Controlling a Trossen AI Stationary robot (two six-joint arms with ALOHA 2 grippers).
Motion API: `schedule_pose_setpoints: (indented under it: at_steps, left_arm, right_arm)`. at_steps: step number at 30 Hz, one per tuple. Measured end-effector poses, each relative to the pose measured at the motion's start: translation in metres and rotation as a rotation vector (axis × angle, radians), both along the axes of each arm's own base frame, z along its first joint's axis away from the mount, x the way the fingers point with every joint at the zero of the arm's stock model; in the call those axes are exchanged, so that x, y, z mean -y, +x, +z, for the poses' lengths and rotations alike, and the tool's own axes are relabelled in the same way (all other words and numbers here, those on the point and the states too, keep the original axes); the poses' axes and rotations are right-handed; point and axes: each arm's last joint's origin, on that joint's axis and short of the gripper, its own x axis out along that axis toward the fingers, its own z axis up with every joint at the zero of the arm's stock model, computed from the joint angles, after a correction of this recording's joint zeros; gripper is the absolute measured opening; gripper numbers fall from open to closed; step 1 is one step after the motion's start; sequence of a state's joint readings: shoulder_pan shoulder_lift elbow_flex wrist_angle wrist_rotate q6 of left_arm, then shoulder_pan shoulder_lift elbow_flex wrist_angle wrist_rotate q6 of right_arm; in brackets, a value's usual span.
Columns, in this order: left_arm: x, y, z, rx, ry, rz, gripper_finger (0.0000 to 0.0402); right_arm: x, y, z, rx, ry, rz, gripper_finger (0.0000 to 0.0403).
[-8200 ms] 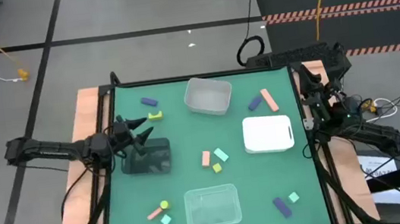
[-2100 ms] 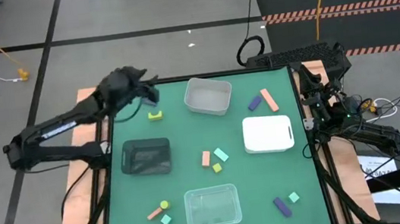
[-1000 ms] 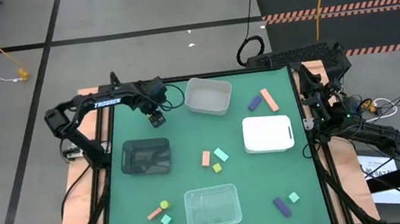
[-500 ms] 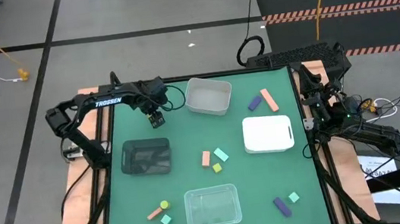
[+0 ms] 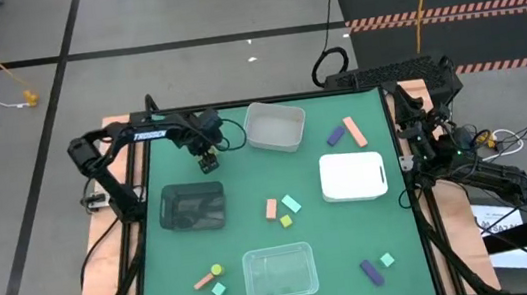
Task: Sort & place blocks by color
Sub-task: Put the top left light orange block into the black bin
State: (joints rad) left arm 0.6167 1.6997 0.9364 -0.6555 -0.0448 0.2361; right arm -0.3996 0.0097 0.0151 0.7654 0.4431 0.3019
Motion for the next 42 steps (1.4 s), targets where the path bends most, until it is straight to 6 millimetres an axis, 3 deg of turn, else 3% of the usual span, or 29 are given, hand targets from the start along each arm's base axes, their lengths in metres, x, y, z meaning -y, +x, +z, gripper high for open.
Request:
schedule_pose_setpoints:
  at_steps: [8, 16, 21, 31, 42]
  left_arm:
    - [-0.004, 0.003, -0.005, 0.031, -0.002, 0.032, 0.0246]
    - [-0.004, 0.004, -0.004, 0.060, -0.025, 0.092, 0.0125]
    - [-0.005, 0.004, 0.004, 0.119, -0.022, 0.181, 0.0124]
    - [0.001, -0.002, 0.061, 0.395, 0.059, 0.298, 0.0124]
    - [0.008, 0.001, 0.138, 0.966, 0.141, 0.277, 0.0124]
  right_arm:
    - [0.000, 0.000, 0.000, -0.001, 0.002, -0.001, 0.0181]
    - [0.000, 0.000, 0.000, 0.000, 0.001, 0.000, 0.0181]
    - [0.000, 0.000, 0.000, 0.000, 0.001, 0.000, 0.0181]
    - [0.000, 0.000, 0.000, 0.000, 0.001, 0.000, 0.0181]
    - [0.000, -0.001, 0.001, 0.066, 0.030, 0.049, 0.0181]
